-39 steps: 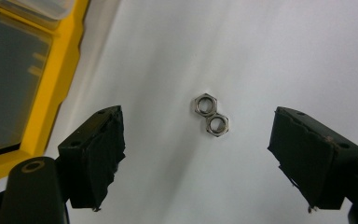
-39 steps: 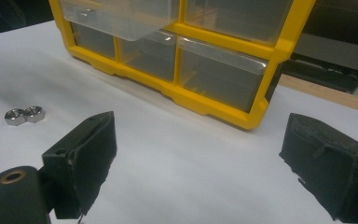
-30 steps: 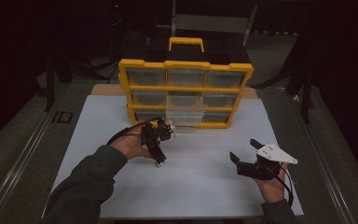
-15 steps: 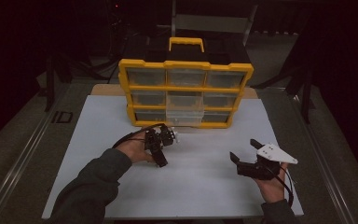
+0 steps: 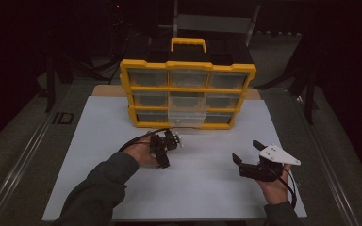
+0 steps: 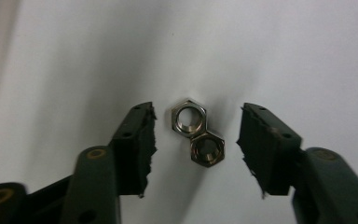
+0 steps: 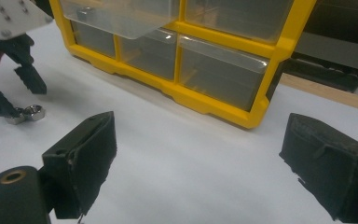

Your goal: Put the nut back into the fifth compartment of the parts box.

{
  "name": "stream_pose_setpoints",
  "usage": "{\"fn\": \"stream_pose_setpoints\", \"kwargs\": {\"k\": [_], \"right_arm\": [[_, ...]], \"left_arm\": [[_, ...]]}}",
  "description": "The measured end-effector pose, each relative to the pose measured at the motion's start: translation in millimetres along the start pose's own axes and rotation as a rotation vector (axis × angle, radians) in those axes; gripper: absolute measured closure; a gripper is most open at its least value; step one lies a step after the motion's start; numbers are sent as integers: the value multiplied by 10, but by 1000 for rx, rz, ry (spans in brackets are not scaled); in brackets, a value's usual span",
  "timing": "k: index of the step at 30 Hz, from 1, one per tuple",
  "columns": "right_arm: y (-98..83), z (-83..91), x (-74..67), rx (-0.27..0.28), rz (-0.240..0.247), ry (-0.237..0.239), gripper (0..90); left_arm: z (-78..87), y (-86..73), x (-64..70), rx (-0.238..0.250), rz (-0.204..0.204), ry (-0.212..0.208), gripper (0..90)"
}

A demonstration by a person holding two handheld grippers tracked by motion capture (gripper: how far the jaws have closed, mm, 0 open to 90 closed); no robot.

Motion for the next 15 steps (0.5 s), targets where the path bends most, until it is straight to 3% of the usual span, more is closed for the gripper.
{"fn": "stream_pose_setpoints", "kwargs": {"k": [7,15], "right_arm": [[1,3,6,0,0,-2,103],[1,2,-1,1,1,0,103]], "left_arm": [[-107,15,-20,-35,-2,0,573],[-159,1,-66,-47,44,-25,652]]}}
Point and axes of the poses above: each handheld gripper's, and its own axes: z roughly backward along the jaws, y roughly out of its top, x roughly to its right, the point moved 10 cm from there along -z, roughly forward along the jaws, and after that the axes turned 3 degrees about x, right-handed, at the moved point
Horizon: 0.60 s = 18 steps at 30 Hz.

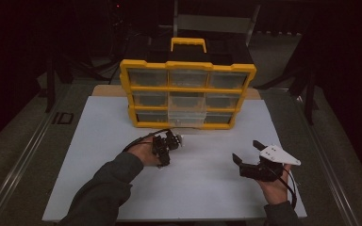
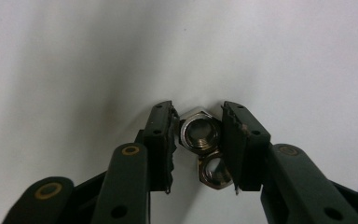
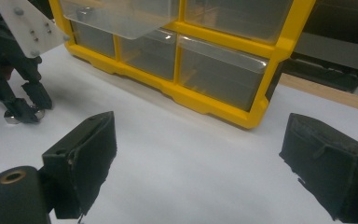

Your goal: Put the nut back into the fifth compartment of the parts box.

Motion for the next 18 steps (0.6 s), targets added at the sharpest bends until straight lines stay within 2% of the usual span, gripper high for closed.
{"fn": "stream_pose_setpoints", "kwargs": {"k": [5,10,18], "right_arm": [[-5,-1,1,-2,0,0,103],[-2,-5,-10,-2,2,1,103],[-9,-9,-9,-5,1,1,103]], "left_arm": [[-5,4,5,4,11,-12,671],[-2,6,15,-1,-11,0,694],[-1,8,15,1,-21,2,698]]}}
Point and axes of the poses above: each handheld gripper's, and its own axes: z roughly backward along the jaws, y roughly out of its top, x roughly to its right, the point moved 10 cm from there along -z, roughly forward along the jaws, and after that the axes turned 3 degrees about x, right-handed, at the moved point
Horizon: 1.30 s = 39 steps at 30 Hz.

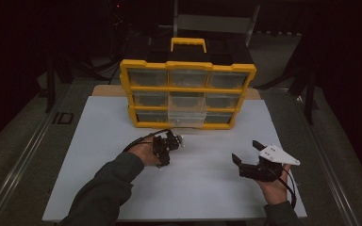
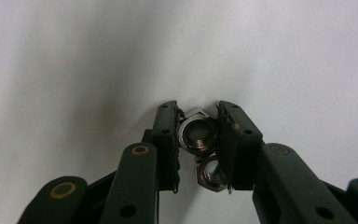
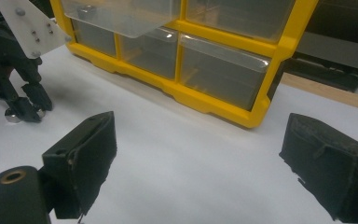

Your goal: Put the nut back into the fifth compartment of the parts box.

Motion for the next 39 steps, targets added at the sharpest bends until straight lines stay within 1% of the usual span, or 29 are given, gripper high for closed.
{"fn": "stream_pose_setpoints", "kwargs": {"k": [11,14,16,21,24,25,28,29,30,32,33,34,35,36,37,39], "right_arm": [[-2,0,-1,-1,1,0,103],[-1,2,3,1,-1,0,103],[-3,3,10,1,0,-1,103],[-9,0,12,-1,-3,-1,104],[-6,1,9,0,-1,-1,103],[-6,1,9,1,-1,0,103],[-9,-1,9,-1,-2,0,103],[-11,-2,7,-2,-3,0,103],[-12,-3,6,-3,-3,0,103],[-12,-2,6,-3,-3,0,103],[-10,-2,8,-1,-3,0,103],[-10,-2,9,-1,-2,0,103],[-10,-2,10,-1,-2,-1,103],[-10,-1,10,-1,-3,0,103],[-10,-1,9,-1,-3,0,103],[-8,-1,8,0,-1,0,103]], "left_arm": [[0,2,6,6,-8,0,698],[5,-3,4,6,-14,-8,699],[8,-2,20,10,-13,-21,699],[40,15,40,25,-22,-24,699],[80,18,42,37,-21,-26,699],[99,18,34,38,-28,-22,699],[161,23,36,54,-20,-23,699],[179,30,44,64,-11,-24,699],[203,30,38,66,-17,-23,699],[248,30,46,71,-17,-20,699],[272,33,50,75,-22,-18,699],[299,39,43,79,-38,-13,699],[323,49,43,86,-44,-11,699],[348,53,51,92,-41,-10,699],[374,59,51,94,-52,-13,699],[425,70,63,106,-41,-9,699]]}}
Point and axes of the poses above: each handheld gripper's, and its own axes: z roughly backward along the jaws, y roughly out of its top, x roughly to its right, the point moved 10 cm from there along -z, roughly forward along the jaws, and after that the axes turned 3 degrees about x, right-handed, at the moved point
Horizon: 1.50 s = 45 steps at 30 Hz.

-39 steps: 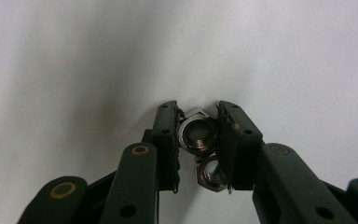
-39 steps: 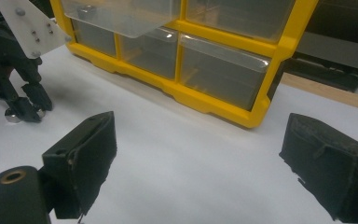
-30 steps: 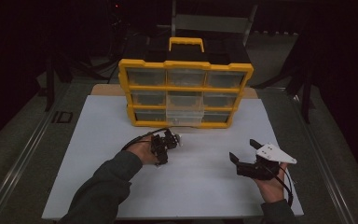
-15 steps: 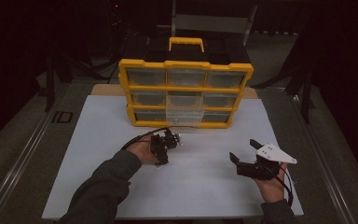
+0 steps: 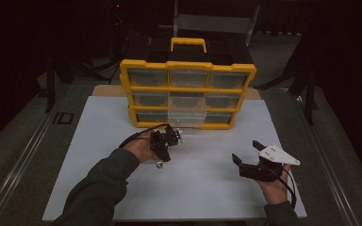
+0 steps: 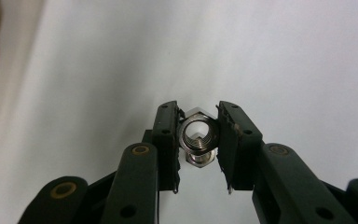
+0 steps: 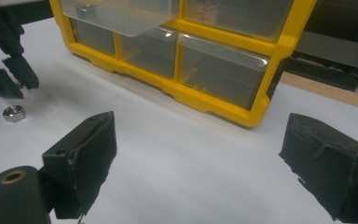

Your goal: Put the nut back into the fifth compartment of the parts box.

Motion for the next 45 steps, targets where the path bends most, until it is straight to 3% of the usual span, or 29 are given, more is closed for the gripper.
{"fn": "stream_pose_setpoints", "kwargs": {"k": [24,45], "right_arm": [[-8,-3,5,-2,-4,0,103],[-8,0,6,-2,-5,0,103]], "left_arm": [[470,119,-3,15,-62,30,699],[797,211,-29,35,-92,35,699]]}}
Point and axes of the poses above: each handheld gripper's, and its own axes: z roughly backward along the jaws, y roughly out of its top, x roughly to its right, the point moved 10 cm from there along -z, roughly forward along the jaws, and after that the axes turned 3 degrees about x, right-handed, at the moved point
